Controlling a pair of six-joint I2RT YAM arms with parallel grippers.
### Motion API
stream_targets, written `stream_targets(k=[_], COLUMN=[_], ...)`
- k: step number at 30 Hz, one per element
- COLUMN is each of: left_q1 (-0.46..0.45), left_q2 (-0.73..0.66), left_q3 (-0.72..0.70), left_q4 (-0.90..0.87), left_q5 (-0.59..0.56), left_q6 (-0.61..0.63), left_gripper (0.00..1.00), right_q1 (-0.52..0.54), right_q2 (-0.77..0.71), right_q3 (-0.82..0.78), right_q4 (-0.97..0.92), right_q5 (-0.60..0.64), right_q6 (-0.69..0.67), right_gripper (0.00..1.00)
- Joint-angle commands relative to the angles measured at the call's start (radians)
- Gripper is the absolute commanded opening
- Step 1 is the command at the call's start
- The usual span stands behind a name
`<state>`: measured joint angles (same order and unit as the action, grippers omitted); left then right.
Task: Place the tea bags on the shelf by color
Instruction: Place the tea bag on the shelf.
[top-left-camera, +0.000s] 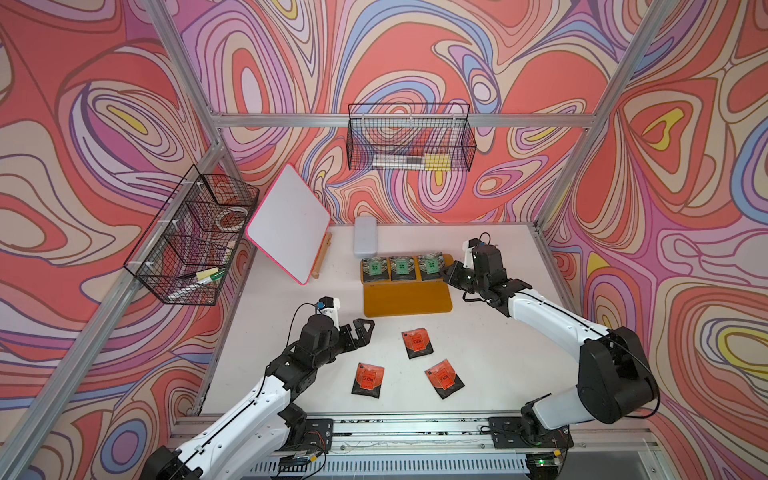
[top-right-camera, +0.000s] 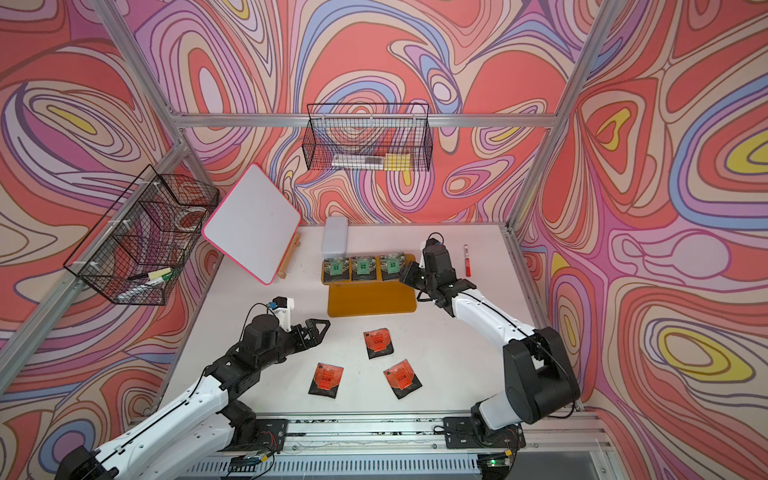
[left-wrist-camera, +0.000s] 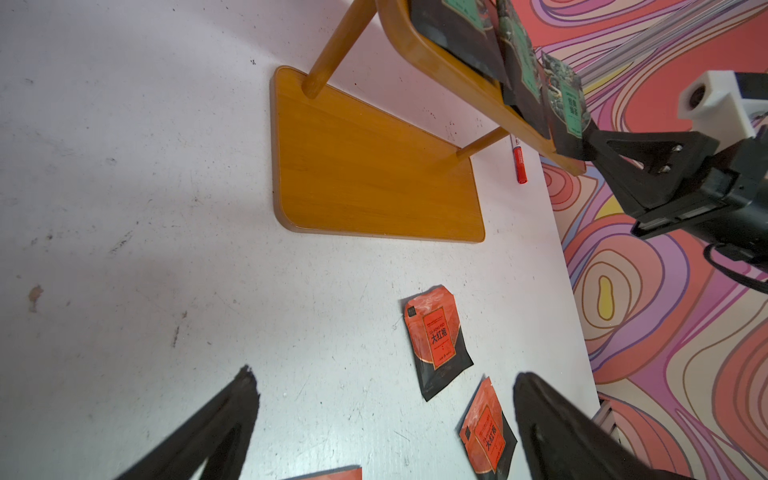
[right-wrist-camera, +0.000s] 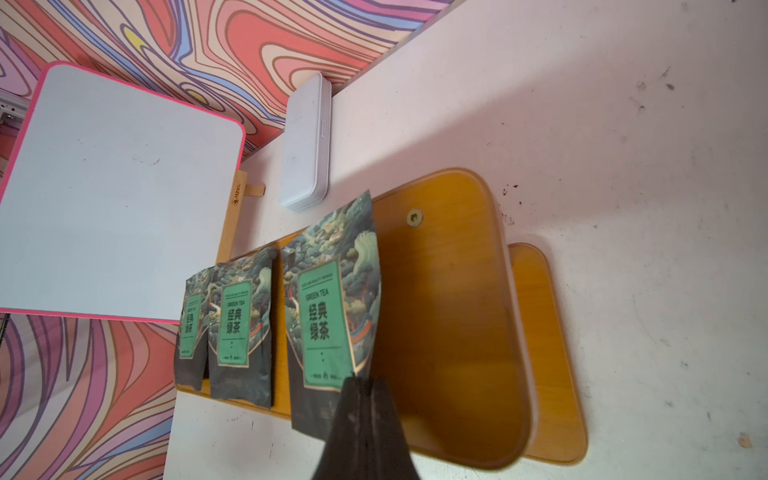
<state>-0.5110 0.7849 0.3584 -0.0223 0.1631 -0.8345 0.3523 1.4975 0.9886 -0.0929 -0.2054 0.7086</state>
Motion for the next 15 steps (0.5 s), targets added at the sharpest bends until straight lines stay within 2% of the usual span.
stream_targets(k=[1, 14, 15], left_q1=[-0.003, -0.002, -0.003], left_q2=[-0.021, -0.027, -0.026], left_q3=[-0.013, -0.019, -0.02], left_q4=[0.001, 0.002, 0.003], left_q5=[-0.015, -0.02, -0.018], left_q6=[0.011, 0.009, 0.009], left_gripper=[0.99, 0.99, 0.99], right_q1=[-0.007, -0.009, -0.009], right_q2=[0.017, 0.027, 0.025], right_q3=[0.033, 0.054, 0.055], right_q4=[-0.029, -0.06, -0.062], right_q5=[0.01, 0.016, 0.017], right_q6=[0.01, 0.018, 0.018], right_gripper=[0.0, 0.0, 0.03])
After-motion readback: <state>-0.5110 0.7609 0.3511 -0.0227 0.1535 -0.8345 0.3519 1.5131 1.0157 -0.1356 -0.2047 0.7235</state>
